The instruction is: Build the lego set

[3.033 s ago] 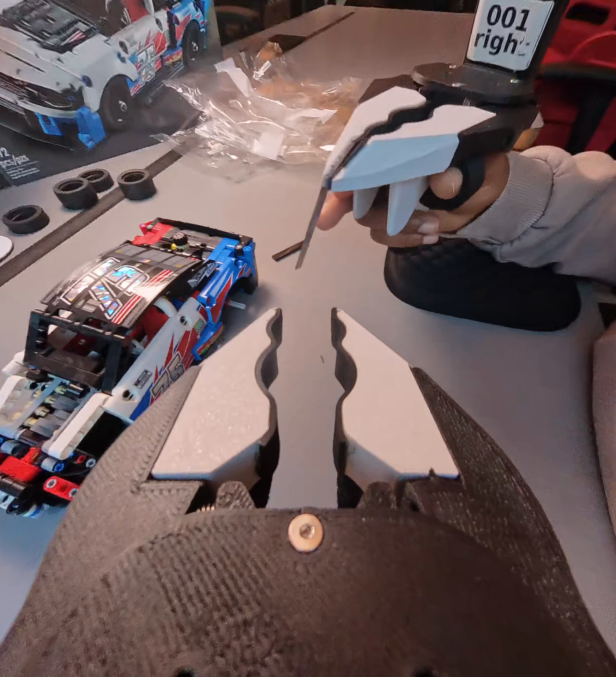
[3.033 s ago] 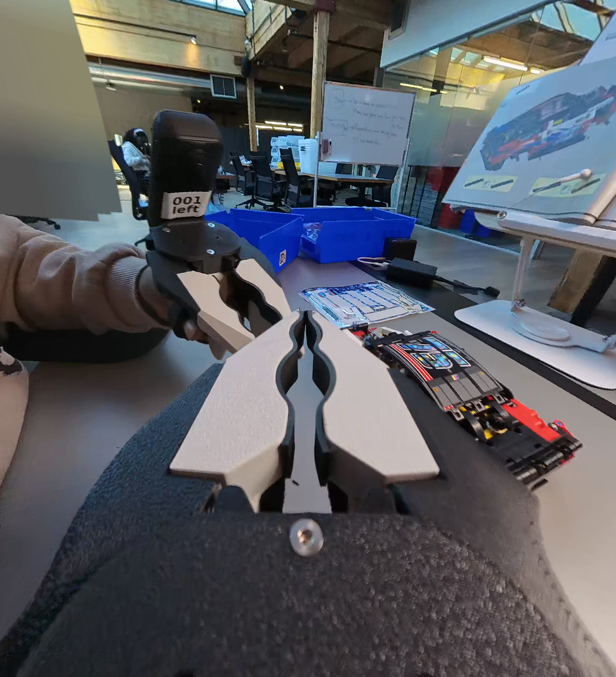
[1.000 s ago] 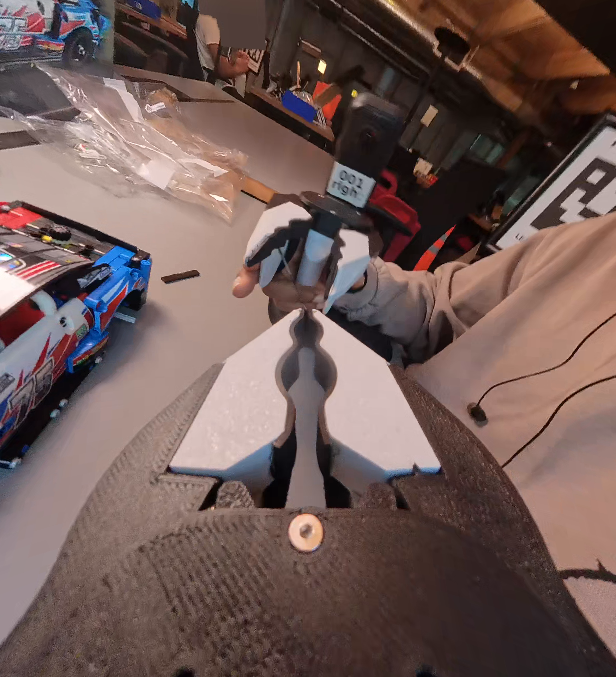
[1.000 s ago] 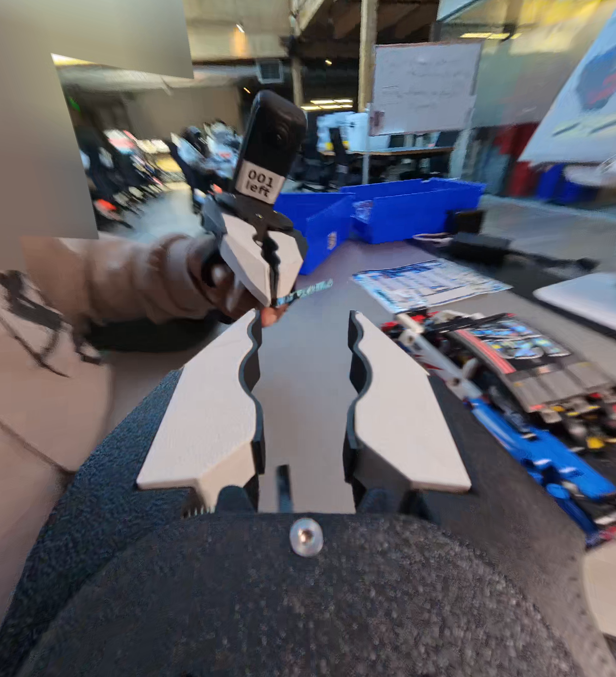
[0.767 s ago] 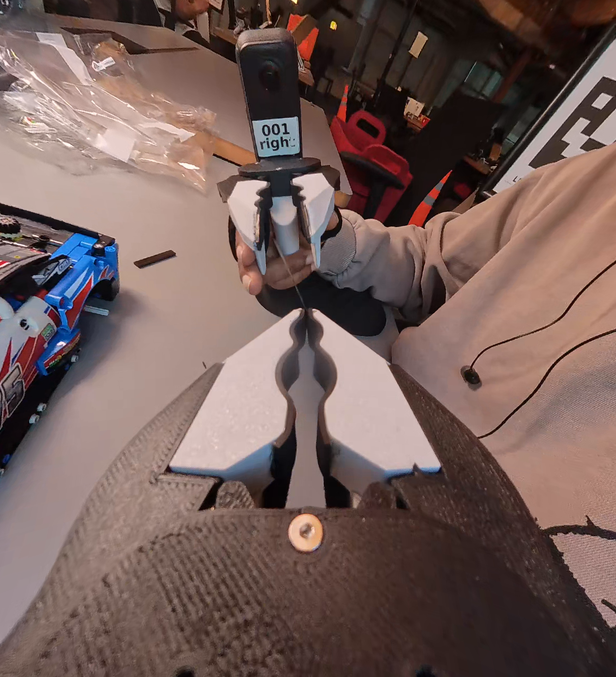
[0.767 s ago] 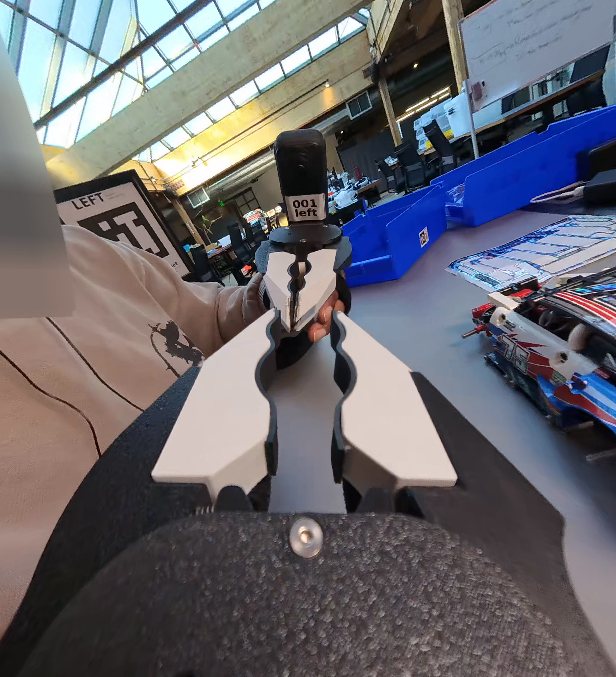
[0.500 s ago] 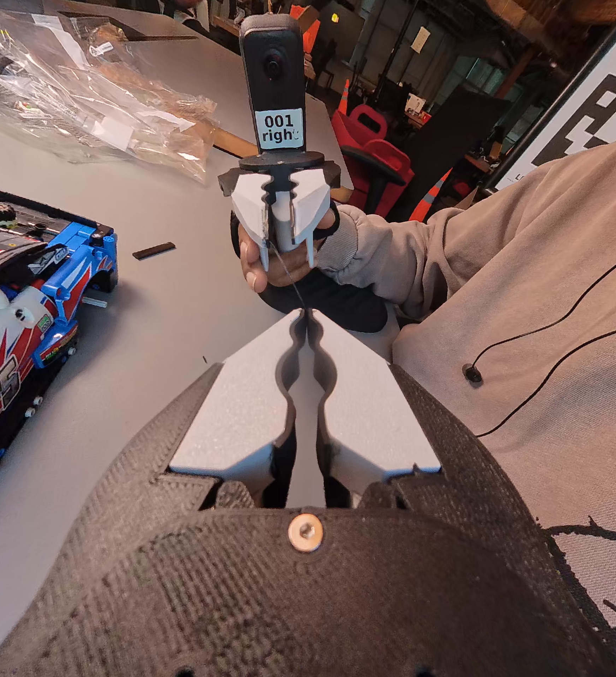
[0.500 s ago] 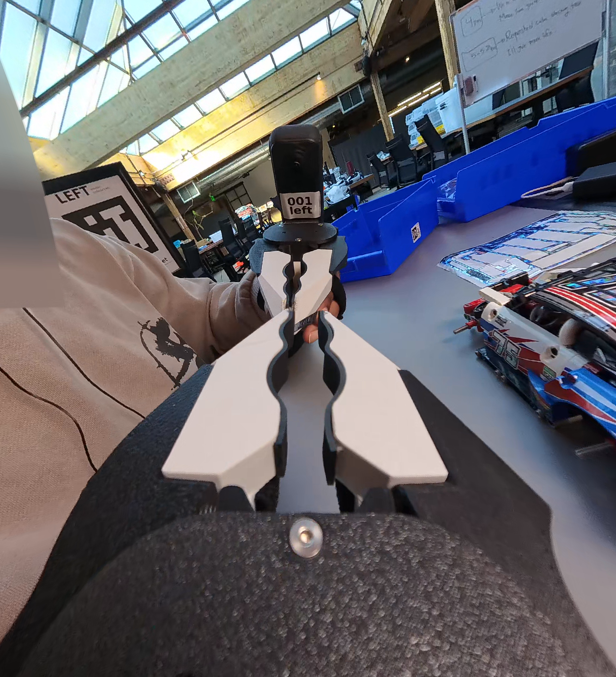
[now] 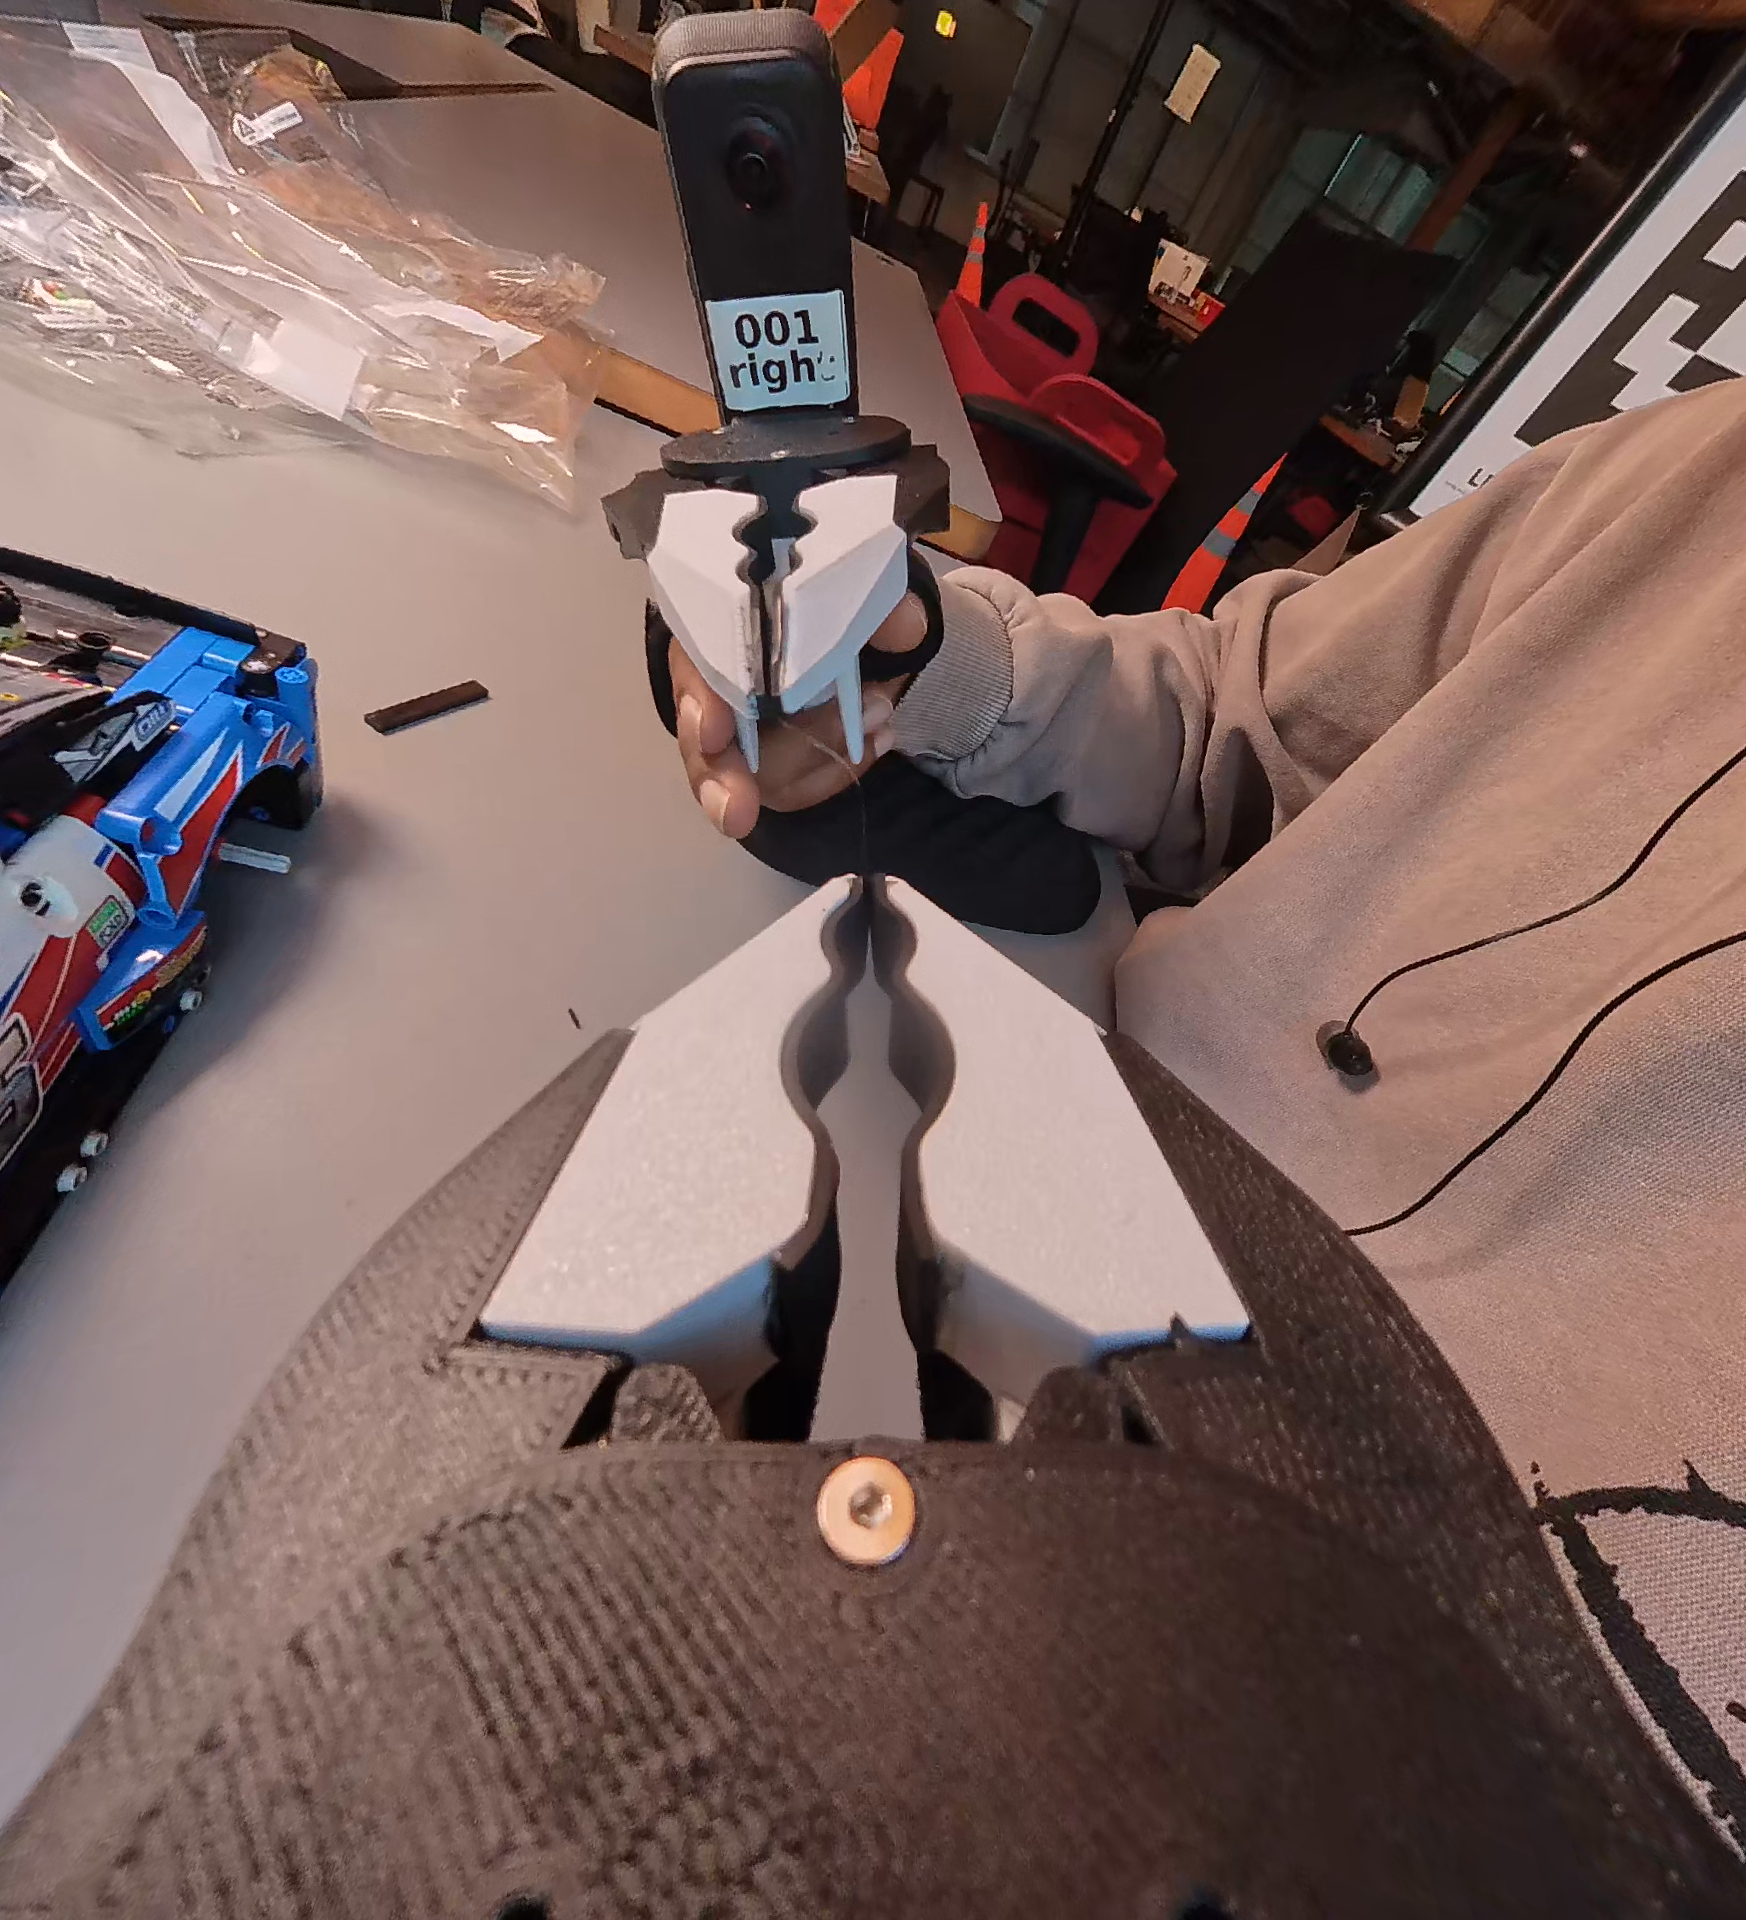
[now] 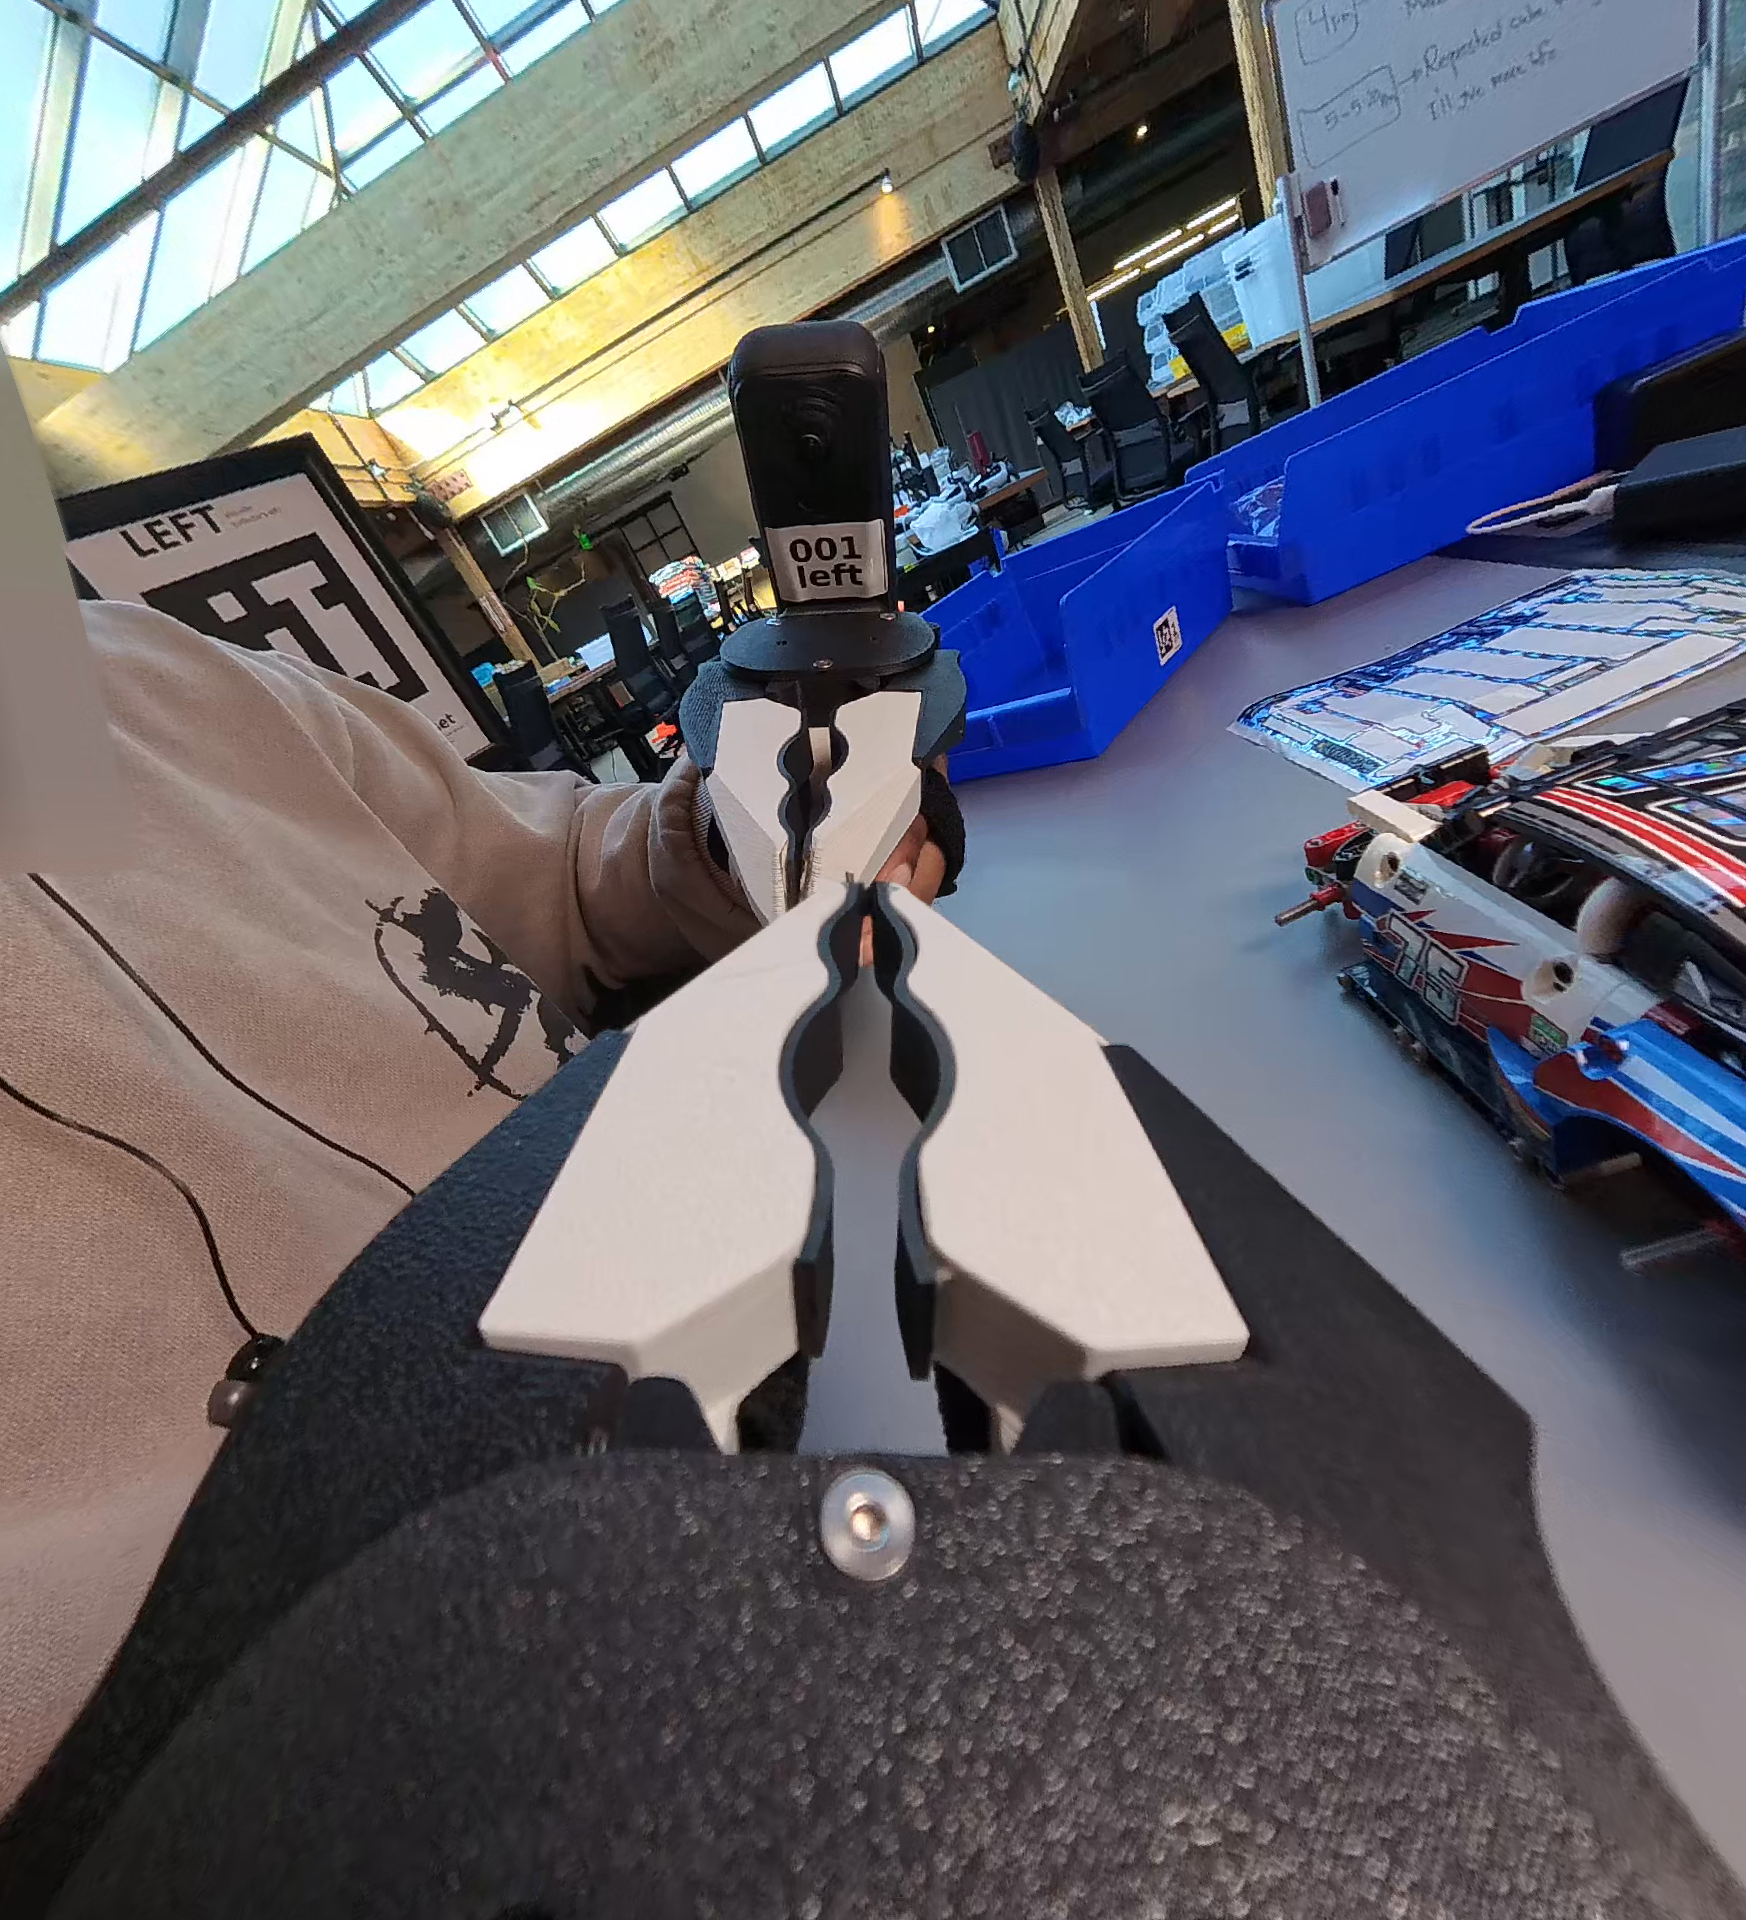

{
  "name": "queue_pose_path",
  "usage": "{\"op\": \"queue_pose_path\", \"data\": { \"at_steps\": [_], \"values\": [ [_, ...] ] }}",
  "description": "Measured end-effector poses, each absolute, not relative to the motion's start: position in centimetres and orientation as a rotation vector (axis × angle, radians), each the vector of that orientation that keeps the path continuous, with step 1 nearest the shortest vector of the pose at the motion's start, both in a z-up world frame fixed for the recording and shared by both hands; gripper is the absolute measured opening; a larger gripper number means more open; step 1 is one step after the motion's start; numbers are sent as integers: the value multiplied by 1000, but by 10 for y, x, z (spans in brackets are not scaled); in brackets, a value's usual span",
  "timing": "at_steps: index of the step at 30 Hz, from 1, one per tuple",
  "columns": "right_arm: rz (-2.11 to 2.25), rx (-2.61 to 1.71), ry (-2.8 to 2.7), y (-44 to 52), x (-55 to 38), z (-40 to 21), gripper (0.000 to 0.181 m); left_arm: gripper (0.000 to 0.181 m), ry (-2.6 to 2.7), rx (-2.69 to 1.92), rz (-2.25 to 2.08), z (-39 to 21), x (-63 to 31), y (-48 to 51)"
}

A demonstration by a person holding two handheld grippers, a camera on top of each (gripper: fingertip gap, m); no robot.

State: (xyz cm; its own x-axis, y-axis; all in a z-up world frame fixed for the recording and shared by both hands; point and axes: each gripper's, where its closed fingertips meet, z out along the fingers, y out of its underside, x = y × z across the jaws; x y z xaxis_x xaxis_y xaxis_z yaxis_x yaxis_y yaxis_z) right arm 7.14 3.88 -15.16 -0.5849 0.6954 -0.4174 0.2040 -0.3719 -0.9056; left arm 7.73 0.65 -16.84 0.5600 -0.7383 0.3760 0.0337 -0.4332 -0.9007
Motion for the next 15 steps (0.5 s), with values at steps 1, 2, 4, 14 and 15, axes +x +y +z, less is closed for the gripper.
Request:
{"op": "queue_pose_path", "data": {
  "at_steps": [1,2,4,14,15],
  "values": [
    [2017,-1198,-1515,39,71,-152,0,0,579,-1817,-990,-168,77,6],
    [2017,-1197,-1517,39,71,-152,0,0,578,-1817,-989,-168,77,7],
    [2018,-1201,-1515,40,71,-152,0,0,579,-1818,-988,-169,77,6],
    [2018,-1201,-1499,43,73,-151,0,0,562,-1825,-977,-170,73,8],
    [2017,-1198,-1499,43,73,-151,0,0,560,-1824,-976,-170,72,9]
  ]
}}
